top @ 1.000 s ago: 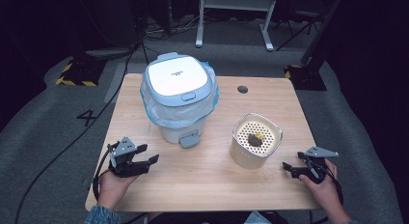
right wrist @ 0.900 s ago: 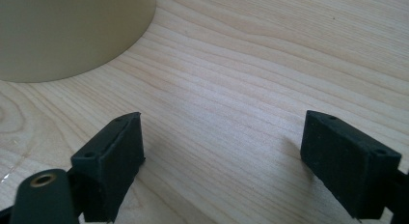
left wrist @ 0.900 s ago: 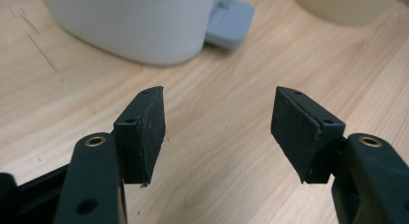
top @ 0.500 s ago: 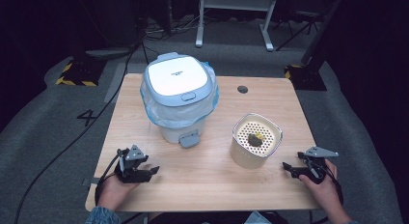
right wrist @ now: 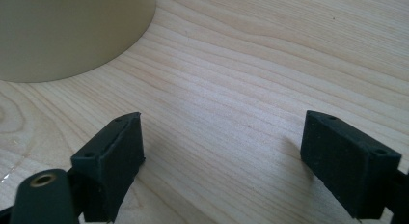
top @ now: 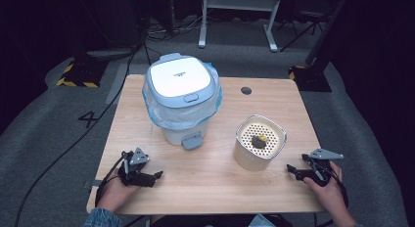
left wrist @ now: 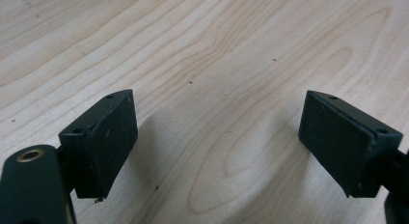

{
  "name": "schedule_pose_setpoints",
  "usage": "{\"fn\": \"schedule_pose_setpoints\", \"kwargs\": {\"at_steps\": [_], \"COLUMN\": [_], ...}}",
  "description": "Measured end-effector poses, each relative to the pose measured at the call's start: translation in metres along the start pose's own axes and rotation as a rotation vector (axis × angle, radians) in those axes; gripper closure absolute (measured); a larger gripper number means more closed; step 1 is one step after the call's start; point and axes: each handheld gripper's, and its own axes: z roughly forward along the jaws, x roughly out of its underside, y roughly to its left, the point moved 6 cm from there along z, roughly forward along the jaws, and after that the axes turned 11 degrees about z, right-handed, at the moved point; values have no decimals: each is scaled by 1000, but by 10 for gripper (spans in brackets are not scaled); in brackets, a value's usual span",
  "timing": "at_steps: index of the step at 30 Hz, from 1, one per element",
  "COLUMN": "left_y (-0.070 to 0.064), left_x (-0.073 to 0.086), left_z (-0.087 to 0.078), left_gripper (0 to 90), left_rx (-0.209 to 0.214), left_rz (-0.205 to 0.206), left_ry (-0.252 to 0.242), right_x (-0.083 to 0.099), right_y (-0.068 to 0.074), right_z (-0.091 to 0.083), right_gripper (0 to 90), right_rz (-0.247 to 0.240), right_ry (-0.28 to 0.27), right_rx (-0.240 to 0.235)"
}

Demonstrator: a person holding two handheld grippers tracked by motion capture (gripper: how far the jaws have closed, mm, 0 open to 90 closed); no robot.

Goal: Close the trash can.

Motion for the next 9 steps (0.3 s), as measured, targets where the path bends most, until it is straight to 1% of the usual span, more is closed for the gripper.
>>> {"fn": "schedule_pose_setpoints", "kwargs": {"at_steps": [6, 9], "left_y": [2, 2], "left_x": [-1, -1], "left_z": [2, 2], "left_gripper": [109, 108], "left_rx": [-15, -16], "left_rz": [-17, -11], "left_ry": [10, 11], "right_x": [0, 0], "right_y": [0, 0], "right_z": [0, 0], "right_gripper": [155, 155], "right_rz": [0, 0], "right_ry": [0, 0], "right_rx": [0, 0]}}
